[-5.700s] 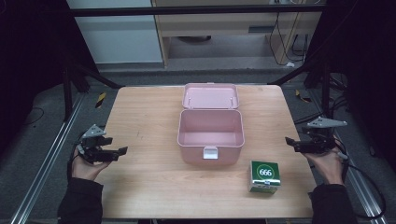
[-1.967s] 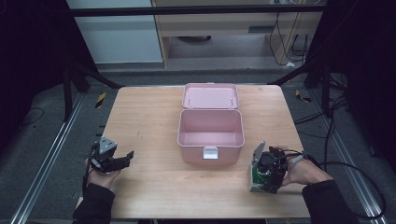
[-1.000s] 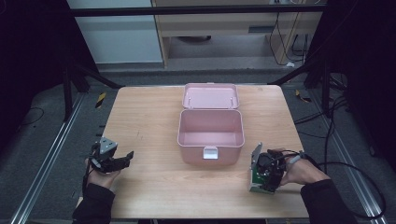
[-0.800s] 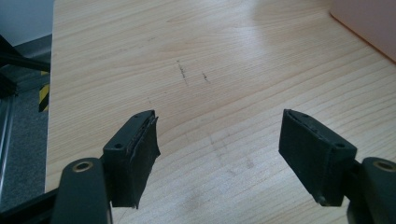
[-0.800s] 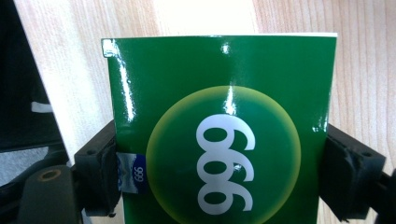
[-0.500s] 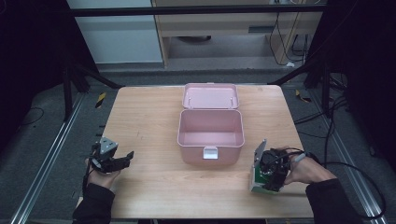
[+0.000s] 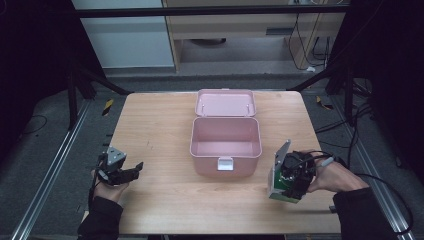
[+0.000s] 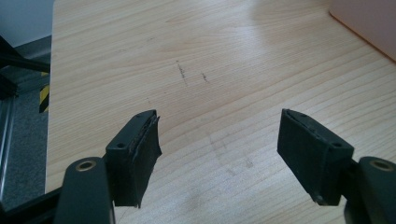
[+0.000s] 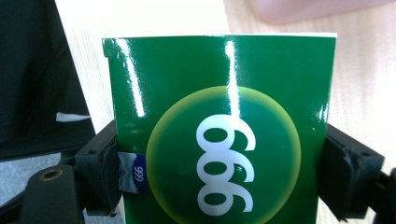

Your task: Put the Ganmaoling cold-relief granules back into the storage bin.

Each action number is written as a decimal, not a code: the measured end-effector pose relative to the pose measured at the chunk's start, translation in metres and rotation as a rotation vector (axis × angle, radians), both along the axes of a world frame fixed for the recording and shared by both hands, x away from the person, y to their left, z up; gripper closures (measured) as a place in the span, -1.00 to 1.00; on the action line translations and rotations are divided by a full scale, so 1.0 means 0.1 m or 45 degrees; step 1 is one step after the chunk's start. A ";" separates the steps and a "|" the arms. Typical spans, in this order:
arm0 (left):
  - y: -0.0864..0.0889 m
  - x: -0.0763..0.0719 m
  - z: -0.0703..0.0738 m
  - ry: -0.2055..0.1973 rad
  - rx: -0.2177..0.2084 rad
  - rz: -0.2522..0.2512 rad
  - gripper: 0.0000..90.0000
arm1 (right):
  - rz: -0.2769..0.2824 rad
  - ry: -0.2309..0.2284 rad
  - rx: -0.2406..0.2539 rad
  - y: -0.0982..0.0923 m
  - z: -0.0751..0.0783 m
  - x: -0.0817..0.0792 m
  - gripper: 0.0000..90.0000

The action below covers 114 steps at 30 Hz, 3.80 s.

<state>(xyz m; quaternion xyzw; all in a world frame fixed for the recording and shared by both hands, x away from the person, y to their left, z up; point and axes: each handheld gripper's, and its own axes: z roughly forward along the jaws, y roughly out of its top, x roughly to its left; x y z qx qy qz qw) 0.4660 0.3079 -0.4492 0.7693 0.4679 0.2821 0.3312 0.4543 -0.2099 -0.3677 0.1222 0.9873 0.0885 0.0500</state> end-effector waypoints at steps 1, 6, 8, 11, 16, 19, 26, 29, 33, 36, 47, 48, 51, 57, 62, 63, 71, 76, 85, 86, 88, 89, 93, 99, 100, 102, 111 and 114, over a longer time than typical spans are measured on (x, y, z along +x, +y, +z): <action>0.00 0.00 0.00 0.000 0.003 -0.002 -0.36 | -0.003 -0.014 0.010 0.00 0.07 0.00 -0.62; 0.00 0.00 0.00 0.002 0.005 -0.003 -0.36 | -0.011 -0.029 0.023 -0.01 0.20 -0.01 -0.62; 0.00 0.00 0.00 0.002 0.006 -0.003 -0.36 | -0.015 -0.041 0.031 -0.01 0.26 -0.02 -0.62; 0.00 0.00 0.00 0.005 0.005 -0.005 -0.35 | -0.006 -0.063 0.046 -0.01 0.35 -0.02 -0.62; -0.01 0.01 -0.01 0.010 0.010 -0.008 -0.35 | 0.007 -0.088 0.050 0.02 0.54 -0.02 -0.62; -0.01 0.01 -0.01 0.009 0.008 -0.008 -0.35 | 0.009 -0.098 0.058 0.03 0.61 -0.02 -0.62; -0.01 0.01 -0.02 0.011 0.007 -0.009 -0.35 | 0.020 -0.133 0.056 0.11 0.80 0.03 -0.62; -0.01 0.01 -0.02 0.012 0.006 -0.009 -0.35 | 0.022 -0.148 0.058 0.15 0.87 0.07 -0.62; 0.00 0.01 -0.02 0.013 0.004 -0.008 -0.34 | 0.025 -0.164 0.068 0.20 0.96 0.14 -0.62; 0.00 0.01 -0.02 0.013 0.005 -0.010 -0.34 | 0.031 -0.185 0.070 0.25 1.02 0.21 -0.62; 0.02 0.01 -0.01 0.009 -0.002 -0.010 -0.34 | 0.075 -0.217 0.054 0.54 1.08 0.47 -0.62; 0.02 0.01 -0.01 0.009 -0.002 -0.010 -0.34 | 0.075 -0.217 0.054 0.54 1.08 0.47 -0.62; 0.02 0.01 -0.01 0.011 0.000 -0.009 -0.34 | 0.089 -0.222 0.044 0.61 1.07 0.55 -0.62; 0.02 0.02 -0.02 0.014 0.001 -0.009 -0.34 | 0.105 -0.234 0.060 0.69 1.06 0.64 -0.62; 0.02 0.02 -0.02 0.015 0.001 -0.006 -0.34 | 0.111 -0.259 0.043 0.78 1.02 0.73 -0.62; 0.02 0.02 -0.02 0.015 0.001 -0.006 -0.34 | 0.117 -0.260 0.043 0.80 1.02 0.75 -0.62; 0.03 0.02 -0.03 0.017 0.001 -0.005 -0.34 | 0.124 -0.271 0.033 0.90 0.96 0.86 -0.62; 0.04 0.02 -0.03 0.018 0.000 -0.003 -0.34 | 0.133 -0.272 0.039 0.95 0.92 0.92 -0.62; 0.04 0.03 -0.03 0.019 0.003 -0.004 -0.34 | 0.131 -0.251 0.027 1.01 0.83 1.04 -0.62; 0.04 0.03 -0.04 0.019 0.003 -0.003 -0.34 | 0.131 -0.251 0.027 1.01 0.83 1.04 -0.62; 0.05 0.03 -0.04 0.020 0.002 -0.003 -0.34 | 0.137 -0.252 0.022 1.02 0.81 1.06 -0.62; 0.05 0.03 -0.04 0.020 0.002 -0.002 -0.34 | 0.131 -0.247 0.021 1.02 0.79 1.07 -0.62; 0.05 0.03 -0.04 0.020 0.002 -0.001 -0.34 | 0.126 -0.241 0.020 1.02 0.75 1.10 -0.62; 0.05 0.03 -0.04 0.021 0.004 -0.002 -0.34 | 0.122 -0.239 0.010 1.02 0.68 1.09 -0.62; 0.04 0.03 -0.04 0.020 0.004 -0.001 -0.34 | 0.125 -0.237 0.011 1.03 0.67 1.09 -0.62; 0.04 0.03 -0.04 0.020 0.005 -0.002 -0.34 | 0.126 -0.229 0.006 1.03 0.64 1.09 -0.62; 0.04 0.03 -0.04 0.019 0.006 -0.001 -0.34 | 0.148 -0.229 -0.033 1.12 0.53 1.10 -0.62; 0.04 0.02 -0.04 0.019 0.007 -0.002 -0.34 | 0.149 -0.229 -0.041 1.13 0.50 1.11 -0.62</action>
